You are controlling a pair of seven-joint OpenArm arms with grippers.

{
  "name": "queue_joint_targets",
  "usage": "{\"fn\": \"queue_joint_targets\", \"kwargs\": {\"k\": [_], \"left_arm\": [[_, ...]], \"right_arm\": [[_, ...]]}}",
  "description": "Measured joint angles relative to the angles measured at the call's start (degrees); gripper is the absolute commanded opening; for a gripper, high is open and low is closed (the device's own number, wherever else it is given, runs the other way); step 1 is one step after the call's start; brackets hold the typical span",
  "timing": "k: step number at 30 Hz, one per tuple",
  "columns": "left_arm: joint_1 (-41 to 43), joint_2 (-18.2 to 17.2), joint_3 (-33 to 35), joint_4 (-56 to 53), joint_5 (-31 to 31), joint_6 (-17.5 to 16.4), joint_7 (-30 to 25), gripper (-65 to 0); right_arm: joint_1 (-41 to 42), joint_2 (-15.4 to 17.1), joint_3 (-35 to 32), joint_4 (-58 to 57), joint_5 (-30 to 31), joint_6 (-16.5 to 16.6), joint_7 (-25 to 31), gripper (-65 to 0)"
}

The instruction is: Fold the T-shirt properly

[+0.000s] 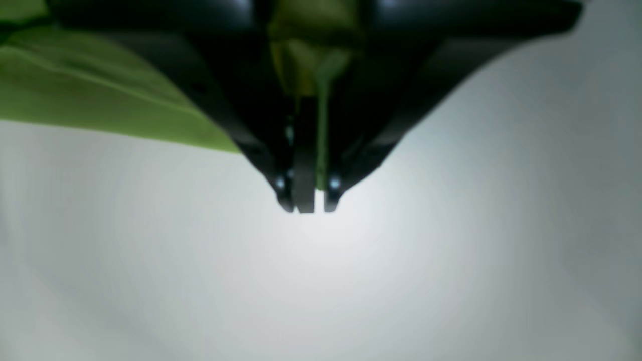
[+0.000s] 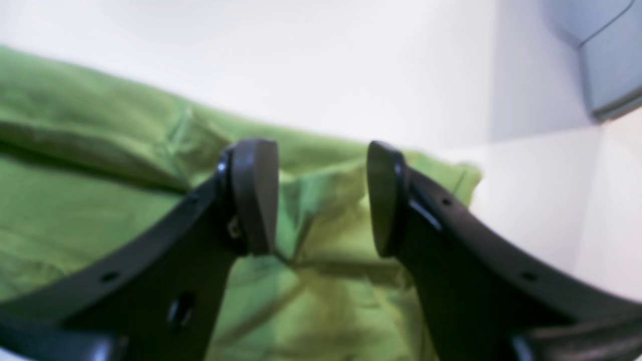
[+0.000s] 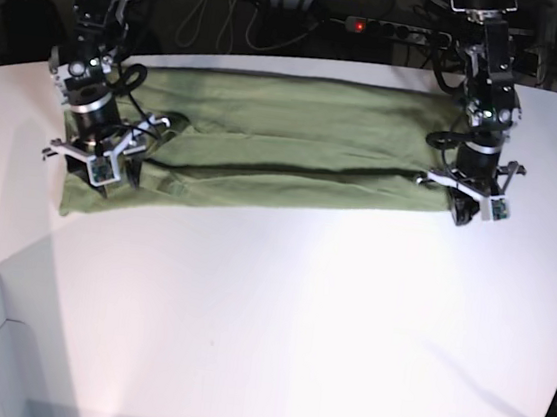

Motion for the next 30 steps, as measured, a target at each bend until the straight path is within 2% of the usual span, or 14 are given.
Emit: {"fn": "queue_joint_targets", "kwargs": {"k": [6,8,13,16,18,23,25,27,30], "left_arm": [[1.6,0.0,0.0,6.8,0.4,-0.1,-0.2,-65.0],[2.6,0.0,0.0,7.5,0.4,-0.3,-0.3,-65.0],[3.0,-0.1,0.0,6.9,0.4,-0.1,0.0,-65.0],[2.7,0.0,0.0,6.9,0.4,-0.1,-0.2,-65.0],[2.6,0.0,0.0,6.9,0.4,-0.1,-0.2,-65.0],[2.3,-0.2,0.0,6.3,0.4,-0.1,-0.6,-65.0],[2.3,-0.4,0.0,5.7,0.4,-0.1,-0.6,-65.0],[2.3,-0.4,0.0,5.2,0.4,-0.1,-0.3,-65.0],[2.3,-0.3,0.0,5.0,0.4,-0.1,-0.6,-65.0]], "right_arm": [[0.1,0.0,0.0,1.5,0.0,0.0,0.0,-25.0],[0.7,0.0,0.0,1.4,0.1,0.0,-2.1,-23.1],[4.4,0.2,-0.4,-0.9,0.1,0.0,-8.3,-22.9],[5.7,0.2,-0.3,-2.5,0.1,0.0,-8.7,-23.5],[5.6,0.2,-0.3,-2.7,0.1,0.0,-9.2,-26.8],[5.2,0.2,-0.3,-2.7,0.1,0.1,-9.2,-39.9],[5.2,0.2,-0.2,-3.9,0.2,1.8,-8.8,-43.1],[5.0,0.2,0.0,-5.5,0.0,5.4,-9.2,-45.7],[4.8,0.2,0.0,-6.3,0.0,6.3,-9.4,-49.2]]}}
